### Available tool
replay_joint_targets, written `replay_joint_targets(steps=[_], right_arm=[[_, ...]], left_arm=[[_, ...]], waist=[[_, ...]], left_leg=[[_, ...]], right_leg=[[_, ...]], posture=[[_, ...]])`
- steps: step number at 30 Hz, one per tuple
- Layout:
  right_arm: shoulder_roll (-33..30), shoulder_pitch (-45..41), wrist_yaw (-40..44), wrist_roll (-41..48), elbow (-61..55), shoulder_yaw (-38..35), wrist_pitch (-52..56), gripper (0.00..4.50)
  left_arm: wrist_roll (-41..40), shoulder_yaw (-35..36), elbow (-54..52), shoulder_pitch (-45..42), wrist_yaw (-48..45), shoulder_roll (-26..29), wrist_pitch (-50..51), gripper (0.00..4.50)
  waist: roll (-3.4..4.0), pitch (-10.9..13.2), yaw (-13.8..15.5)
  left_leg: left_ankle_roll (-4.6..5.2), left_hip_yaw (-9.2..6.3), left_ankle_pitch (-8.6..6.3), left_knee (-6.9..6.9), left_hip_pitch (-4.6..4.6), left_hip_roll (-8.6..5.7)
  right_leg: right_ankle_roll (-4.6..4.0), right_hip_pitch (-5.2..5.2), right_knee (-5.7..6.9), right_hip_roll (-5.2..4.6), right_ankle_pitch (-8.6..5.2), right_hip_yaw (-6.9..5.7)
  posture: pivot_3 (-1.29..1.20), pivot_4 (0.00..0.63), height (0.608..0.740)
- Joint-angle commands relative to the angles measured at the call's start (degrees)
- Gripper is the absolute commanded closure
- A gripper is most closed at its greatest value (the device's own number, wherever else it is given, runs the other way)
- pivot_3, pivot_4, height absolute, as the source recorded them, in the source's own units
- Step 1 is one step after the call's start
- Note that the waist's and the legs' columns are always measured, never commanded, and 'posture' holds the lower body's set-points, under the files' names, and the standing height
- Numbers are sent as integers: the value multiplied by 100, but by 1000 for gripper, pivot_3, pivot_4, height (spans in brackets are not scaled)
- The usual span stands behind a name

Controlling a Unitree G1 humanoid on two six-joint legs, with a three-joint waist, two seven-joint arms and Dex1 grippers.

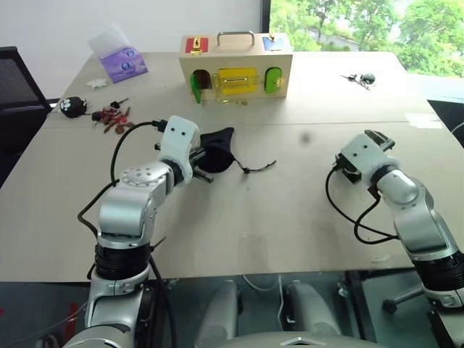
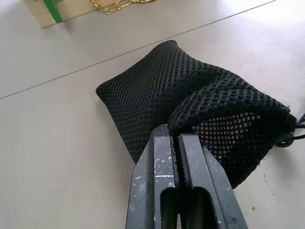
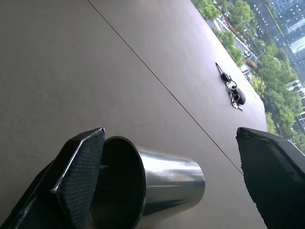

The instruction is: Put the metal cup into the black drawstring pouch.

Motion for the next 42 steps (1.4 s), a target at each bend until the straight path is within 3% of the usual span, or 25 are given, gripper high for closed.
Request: replay_joint_targets(steps=[1,6,7,9,10,11,18,24,28,31,37,42], right_arm=[[29,-197,69,-128,-130,-27,224,0],[-111,-154,199,-338,-188,58,518,0],[-151,-136,224,-382,-157,84,513,254],[-381,-58,209,-643,-72,208,340,825],[-434,-26,236,-684,-58,231,333,1432],[-499,4,243,-742,-46,252,309,1669],[-834,232,319,-1080,0,318,-10,4474],[-435,619,564,-314,-411,-579,308,4474],[658,812,1398,1872,-1676,-1975,1013,4474],[1028,1089,1918,3175,-2517,-2414,1570,4474],[1983,1380,1819,4845,-2989,-2308,1842,4474],[2068,1683,1917,4769,-2521,-1462,1217,4474]], left_arm=[[-70,74,-311,-76,17,129,-108,4479],[-130,92,-268,-111,40,196,-109,4479],[-136,87,-266,-111,40,203,-115,4498],[-256,169,-299,-88,-29,132,-239,4500],[-317,193,-314,-78,-73,135,-284,4500],[-371,225,-317,-61,-99,136,-282,4500],[-774,372,-133,-16,-354,166,-354,4500],[-1969,792,259,-135,-952,-102,553,4500],[-2428,786,547,-69,-1217,-112,880,4500],[-2671,875,800,-240,-1199,-204,1063,4500],[-2746,530,1218,-567,-1289,-136,987,4500],[-2786,311,1333,-774,-1287,-153,969,4500]], waist=[[0,0,0],[0,0,2],[0,0,2],[0,0,3],[0,0,6],[0,0,5],[0,0,0],[-4,-3,6],[-3,-2,-13],[1,1,-27],[0,0,-8],[0,-1,-8]], left_leg=[[0,0,0,0,0,0],[0,0,0,0,0,-2],[1,0,0,0,0,-3],[1,0,0,0,-1,-4],[1,0,0,0,-1,-4],[1,0,0,0,-1,-4],[0,1,0,0,0,-4],[1,-2,0,0,0,-4],[0,-8,0,1,0,0],[1,-14,-1,-2,2,6],[2,-20,-1,2,3,-2],[2,-18,-1,3,5,-4]], right_leg=[[0,0,0,0,0,0],[0,0,0,-1,0,0],[0,0,0,-2,0,0],[0,0,-1,-2,0,0],[0,0,-1,-3,0,0],[0,0,-1,-4,0,-1],[0,0,-1,-4,0,0],[0,1,0,-2,0,-4],[0,3,1,-2,0,-7],[0,3,4,1,0,-10],[0,9,5,-2,0,-21],[0,9,6,-3,-1,-19]], posture=[[0,150,740],[0,150,740],[0,150,740],[0,150,740],[0,150,740],[0,150,740],[0,150,740],[0,150,740],[0,150,740],[0,150,740],[0,150,740],[0,150,740]])
